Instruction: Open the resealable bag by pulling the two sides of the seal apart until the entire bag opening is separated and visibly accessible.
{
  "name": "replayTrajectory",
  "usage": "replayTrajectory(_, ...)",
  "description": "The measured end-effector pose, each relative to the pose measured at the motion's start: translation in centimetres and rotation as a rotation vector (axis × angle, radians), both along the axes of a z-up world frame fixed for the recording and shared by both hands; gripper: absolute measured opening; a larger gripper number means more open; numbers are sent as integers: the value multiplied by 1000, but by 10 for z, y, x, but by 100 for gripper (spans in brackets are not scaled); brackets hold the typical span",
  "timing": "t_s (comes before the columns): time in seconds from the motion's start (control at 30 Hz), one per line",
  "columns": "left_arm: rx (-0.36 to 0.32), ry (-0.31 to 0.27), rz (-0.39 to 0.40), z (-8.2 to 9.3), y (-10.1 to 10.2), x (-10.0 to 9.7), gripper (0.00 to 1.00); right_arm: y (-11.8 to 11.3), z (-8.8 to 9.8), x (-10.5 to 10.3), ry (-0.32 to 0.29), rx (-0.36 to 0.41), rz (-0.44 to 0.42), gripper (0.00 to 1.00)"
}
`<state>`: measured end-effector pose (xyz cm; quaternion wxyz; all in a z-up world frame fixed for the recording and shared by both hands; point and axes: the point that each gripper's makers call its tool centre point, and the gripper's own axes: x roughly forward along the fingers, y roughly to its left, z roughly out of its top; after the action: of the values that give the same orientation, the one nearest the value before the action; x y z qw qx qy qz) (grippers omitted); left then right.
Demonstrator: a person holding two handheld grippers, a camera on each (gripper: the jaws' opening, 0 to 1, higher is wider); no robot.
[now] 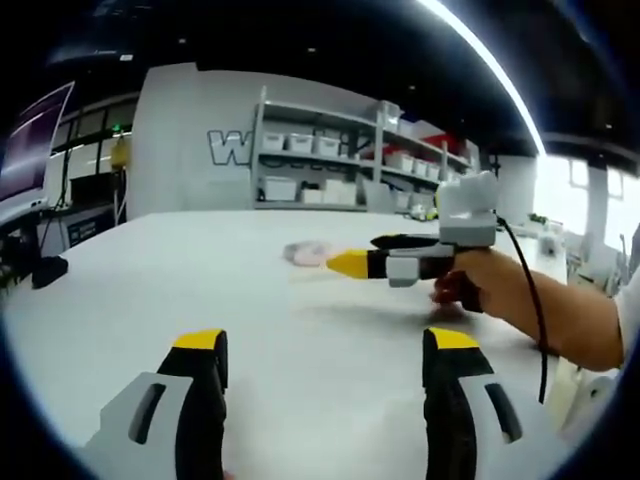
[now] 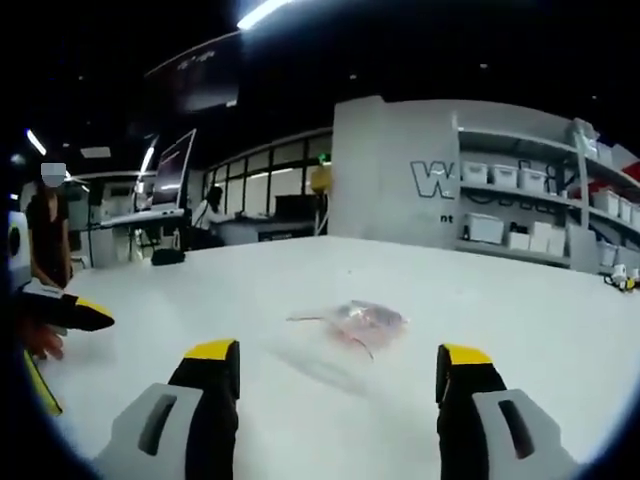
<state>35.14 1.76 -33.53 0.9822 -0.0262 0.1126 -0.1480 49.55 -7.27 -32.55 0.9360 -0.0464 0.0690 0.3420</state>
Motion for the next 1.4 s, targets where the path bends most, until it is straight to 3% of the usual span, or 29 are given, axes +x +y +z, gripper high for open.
replayTrajectory(1.4,-7,-2,-2,-1,-2,-1,77,-12,11,-16,-22,51,9,71)
